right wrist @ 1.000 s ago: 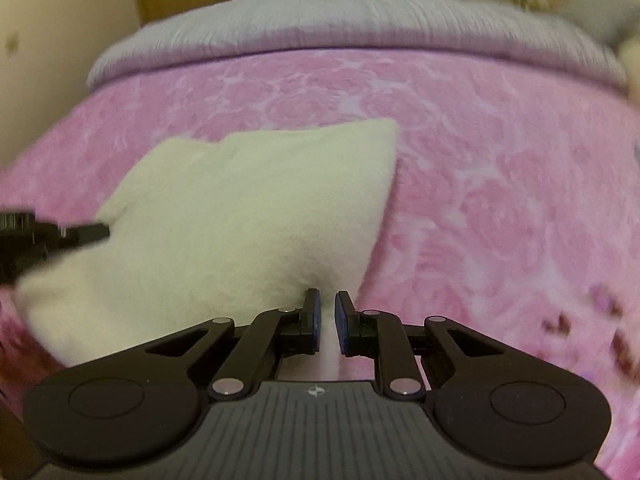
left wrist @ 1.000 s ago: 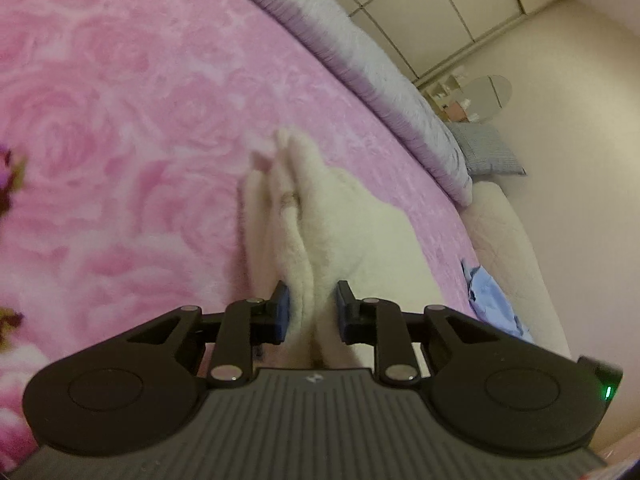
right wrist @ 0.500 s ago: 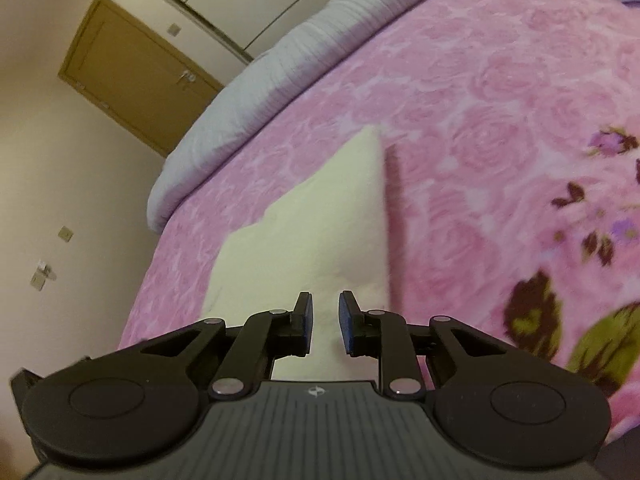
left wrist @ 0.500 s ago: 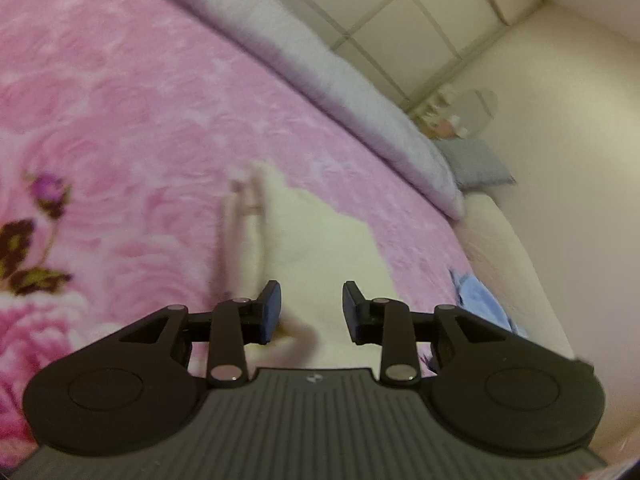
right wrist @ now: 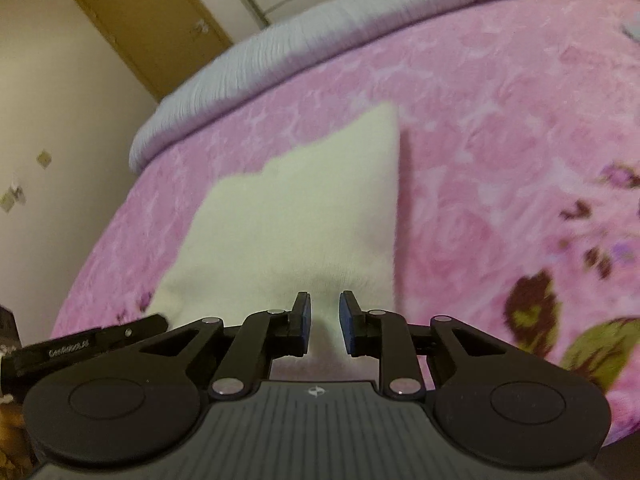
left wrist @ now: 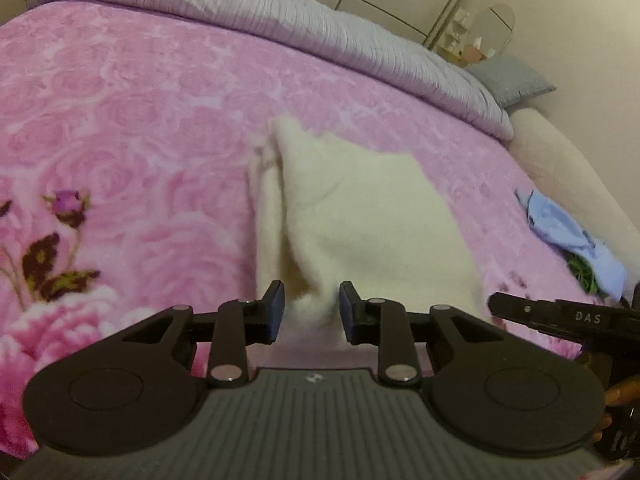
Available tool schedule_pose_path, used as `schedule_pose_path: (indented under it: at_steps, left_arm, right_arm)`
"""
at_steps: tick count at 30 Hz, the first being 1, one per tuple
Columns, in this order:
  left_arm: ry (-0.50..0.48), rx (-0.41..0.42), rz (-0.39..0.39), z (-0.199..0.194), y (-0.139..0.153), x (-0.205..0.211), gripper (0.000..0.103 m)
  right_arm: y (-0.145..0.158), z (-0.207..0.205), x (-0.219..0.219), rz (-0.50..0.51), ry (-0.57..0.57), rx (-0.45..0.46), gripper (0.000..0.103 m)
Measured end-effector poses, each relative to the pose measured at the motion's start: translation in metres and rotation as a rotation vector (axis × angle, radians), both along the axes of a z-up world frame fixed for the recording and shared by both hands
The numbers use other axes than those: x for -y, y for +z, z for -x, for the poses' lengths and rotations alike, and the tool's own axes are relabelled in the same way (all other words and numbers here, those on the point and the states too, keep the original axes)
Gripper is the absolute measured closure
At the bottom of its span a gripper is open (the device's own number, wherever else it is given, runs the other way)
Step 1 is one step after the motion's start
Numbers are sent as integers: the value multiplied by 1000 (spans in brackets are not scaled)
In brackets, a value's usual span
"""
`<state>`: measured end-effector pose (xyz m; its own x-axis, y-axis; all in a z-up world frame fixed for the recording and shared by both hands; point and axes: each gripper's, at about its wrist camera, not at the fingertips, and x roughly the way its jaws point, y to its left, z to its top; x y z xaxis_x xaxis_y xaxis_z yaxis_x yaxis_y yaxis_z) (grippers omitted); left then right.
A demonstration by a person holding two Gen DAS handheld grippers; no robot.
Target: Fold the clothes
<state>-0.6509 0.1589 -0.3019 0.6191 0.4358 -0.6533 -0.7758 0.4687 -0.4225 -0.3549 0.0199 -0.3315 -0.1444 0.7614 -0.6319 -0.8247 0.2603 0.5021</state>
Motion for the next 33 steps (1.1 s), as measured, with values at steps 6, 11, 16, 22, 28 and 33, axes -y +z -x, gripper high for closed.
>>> schedule_pose_path:
  at_steps: [6,11,16,22,28,33]
  left_arm:
    - [57,154,133,21,-11,-9,71]
    - [96,46,197,16,-28,-7,72]
    - [72,-105,77,-1,1,14,70]
    - [23,-207,39,-28,5,35,68]
    - [-16,-251,-5,-46,13,60,61]
    - [-38,-266,-58,-52,27,82,54]
  right_arm:
    - [3,-6,15,-27,-40,-29,69]
    - [-19,-5,8,76,-49,-82,66]
    - [0,-5,14,72,-64,-33,64]
    - [2,7,13,165,-47,85,34]
    - [6,12,31,194,-64,112,27]
    - [25,24,46,171,-50,166,20]
